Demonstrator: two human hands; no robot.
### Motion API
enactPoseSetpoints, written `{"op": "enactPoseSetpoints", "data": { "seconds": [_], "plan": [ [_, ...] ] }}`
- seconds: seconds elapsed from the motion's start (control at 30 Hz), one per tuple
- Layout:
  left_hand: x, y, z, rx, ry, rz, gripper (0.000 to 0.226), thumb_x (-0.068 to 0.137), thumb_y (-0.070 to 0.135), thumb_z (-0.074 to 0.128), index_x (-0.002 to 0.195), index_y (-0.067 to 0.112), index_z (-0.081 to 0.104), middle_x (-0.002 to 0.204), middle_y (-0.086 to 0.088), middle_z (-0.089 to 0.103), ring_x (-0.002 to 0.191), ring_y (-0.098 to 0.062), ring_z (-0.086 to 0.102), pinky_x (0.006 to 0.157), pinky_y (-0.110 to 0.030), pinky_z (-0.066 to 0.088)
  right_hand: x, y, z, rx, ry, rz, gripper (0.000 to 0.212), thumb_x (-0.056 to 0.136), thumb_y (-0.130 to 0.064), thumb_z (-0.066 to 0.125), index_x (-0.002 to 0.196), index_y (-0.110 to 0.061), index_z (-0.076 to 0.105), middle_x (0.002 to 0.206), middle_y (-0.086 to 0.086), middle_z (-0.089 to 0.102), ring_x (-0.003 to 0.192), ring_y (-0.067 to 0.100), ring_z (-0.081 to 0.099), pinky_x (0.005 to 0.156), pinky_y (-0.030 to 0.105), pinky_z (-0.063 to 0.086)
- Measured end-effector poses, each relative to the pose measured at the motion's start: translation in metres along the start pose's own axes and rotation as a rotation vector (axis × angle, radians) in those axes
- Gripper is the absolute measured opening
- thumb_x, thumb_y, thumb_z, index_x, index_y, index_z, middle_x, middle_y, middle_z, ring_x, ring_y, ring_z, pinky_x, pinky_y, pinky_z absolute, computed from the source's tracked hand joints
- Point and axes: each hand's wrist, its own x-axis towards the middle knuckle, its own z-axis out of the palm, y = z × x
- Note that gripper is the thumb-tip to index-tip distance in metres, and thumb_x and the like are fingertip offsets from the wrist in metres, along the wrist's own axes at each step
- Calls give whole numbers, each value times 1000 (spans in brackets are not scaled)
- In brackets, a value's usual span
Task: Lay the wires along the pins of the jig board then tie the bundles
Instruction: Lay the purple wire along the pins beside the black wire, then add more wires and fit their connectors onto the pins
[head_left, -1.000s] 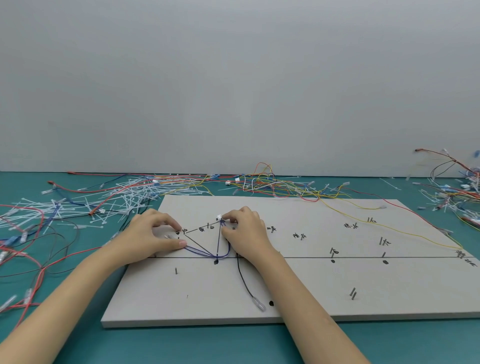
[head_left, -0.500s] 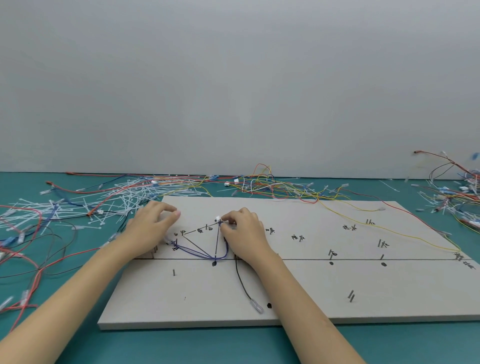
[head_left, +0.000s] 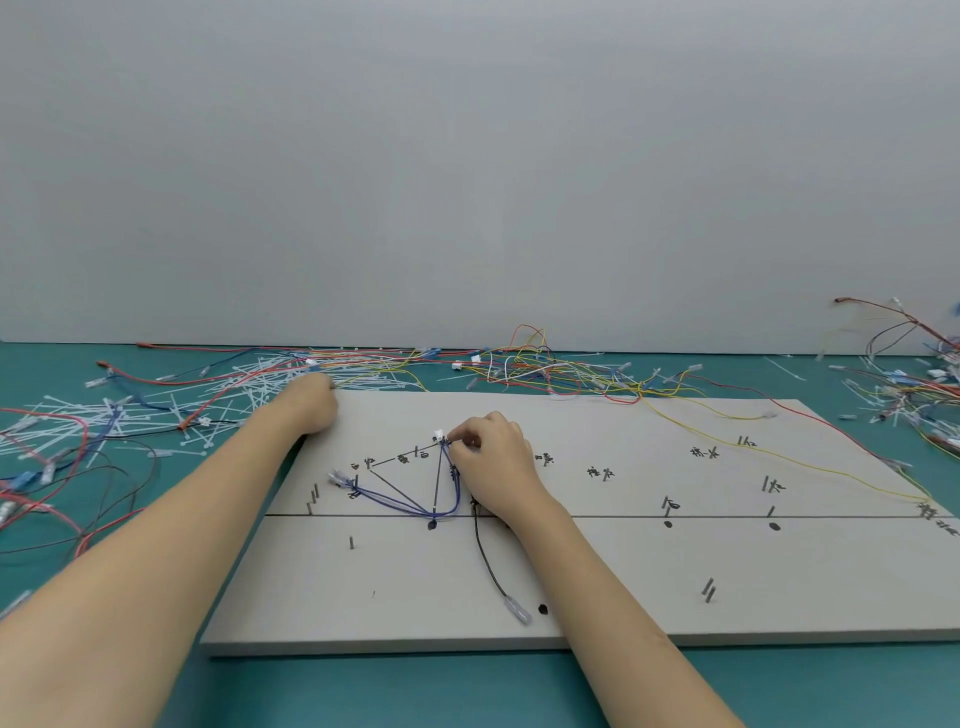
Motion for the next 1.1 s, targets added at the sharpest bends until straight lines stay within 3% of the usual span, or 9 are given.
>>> {"op": "enactPoseSetpoints", "data": {
  "seconds": [0.13, 0.2, 0.33, 0.5, 0.77, 0.97, 1.1],
  "plan": [
    [3, -5, 2, -5, 29, -30, 24, 92, -3, 38, 101, -5, 60, 110, -23, 62, 100, -33, 56, 80, -34, 42, 0, 1, 0, -3, 1, 1, 27, 92, -21, 48, 105, -22, 71, 111, 3, 56, 110, 24, 45, 93, 34, 38],
    [5, -8, 3, 10, 42, -33, 23, 89, -5, 40, 94, -3, 63, 107, -23, 64, 99, -34, 57, 81, -36, 45, 0, 0, 0, -9, -1, 3, 27, 92, -21, 48, 105, -22, 71, 111, 3, 57, 111, 24, 45, 93, 33, 37],
    [6, -15, 3, 45, 58, -59, 33, 89, 0, 40, 108, 8, 67, 123, -16, 61, 122, -35, 46, 100, -42, 42, 0, 0, 0, -3, -3, 7, 27, 91, -20, 47, 104, -22, 71, 112, 2, 57, 111, 24, 44, 94, 33, 37],
    [5, -20, 4, 102, 62, -65, 35, 87, 3, 39, 110, 9, 66, 130, -15, 53, 127, -36, 39, 105, -46, 34, 0, -1, -2, -1, -6, 9, 27, 92, -20, 47, 104, -22, 71, 112, 3, 56, 112, 24, 44, 94, 34, 37],
    [0, -18, 4, 11, 163, 17, 36, 84, -7, 43, 104, 1, 73, 125, -19, 59, 109, -36, 56, 93, -43, 48, 0, -1, -1, 5, -4, 8, 27, 91, -20, 47, 102, -22, 72, 111, 3, 56, 111, 24, 45, 93, 35, 38],
    [-3, -18, 5, 27, 147, -11, 39, 89, -1, 42, 120, 5, 66, 127, -18, 61, 117, -36, 53, 99, -43, 46, 0, -1, -1, 4, -7, 7, 26, 91, -20, 48, 101, -22, 72, 110, 2, 56, 110, 24, 45, 93, 35, 39],
    [-3, -19, 4, 65, 191, 13, 37, 90, 0, 42, 113, 7, 70, 126, -18, 61, 116, -37, 53, 99, -46, 45, 1, -1, -2, 11, -2, 10, 27, 91, -19, 48, 101, -22, 72, 110, 3, 57, 110, 25, 45, 93, 35, 40]
  ]
}}
